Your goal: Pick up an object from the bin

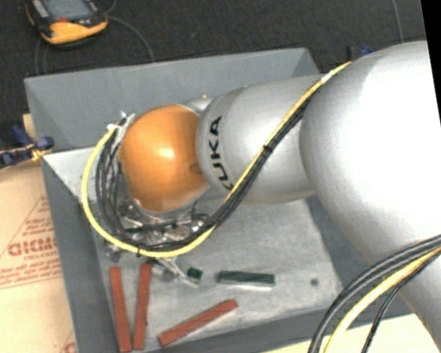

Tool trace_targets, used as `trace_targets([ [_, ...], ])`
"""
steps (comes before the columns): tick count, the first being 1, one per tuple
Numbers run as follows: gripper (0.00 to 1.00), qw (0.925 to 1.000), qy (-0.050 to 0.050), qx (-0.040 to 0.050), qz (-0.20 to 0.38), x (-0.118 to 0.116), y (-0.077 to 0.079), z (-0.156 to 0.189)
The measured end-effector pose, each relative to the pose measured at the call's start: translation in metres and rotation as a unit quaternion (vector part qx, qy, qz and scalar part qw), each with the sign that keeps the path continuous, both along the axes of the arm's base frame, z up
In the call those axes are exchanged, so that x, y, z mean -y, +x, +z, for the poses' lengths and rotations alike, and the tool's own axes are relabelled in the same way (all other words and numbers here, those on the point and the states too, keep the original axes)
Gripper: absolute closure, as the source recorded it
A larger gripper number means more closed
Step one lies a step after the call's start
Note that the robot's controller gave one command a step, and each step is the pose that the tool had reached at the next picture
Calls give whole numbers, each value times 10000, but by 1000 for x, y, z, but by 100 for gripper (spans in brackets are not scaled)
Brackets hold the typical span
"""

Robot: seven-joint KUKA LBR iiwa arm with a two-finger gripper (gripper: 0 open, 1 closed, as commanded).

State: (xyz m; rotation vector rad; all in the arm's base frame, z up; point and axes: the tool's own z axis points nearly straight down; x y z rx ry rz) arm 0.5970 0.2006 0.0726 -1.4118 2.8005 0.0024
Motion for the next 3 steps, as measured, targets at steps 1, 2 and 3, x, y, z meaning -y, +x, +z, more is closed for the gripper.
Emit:
trace_targets([
  [1, 100, 10000, -9, -10, -4, 1, 0, 0],
  [2, 0, 10000, -10, -18, -14, 1, -1, -1],
  [3, 100, 10000, -17, -21, -10, 1, -1, -1],
])
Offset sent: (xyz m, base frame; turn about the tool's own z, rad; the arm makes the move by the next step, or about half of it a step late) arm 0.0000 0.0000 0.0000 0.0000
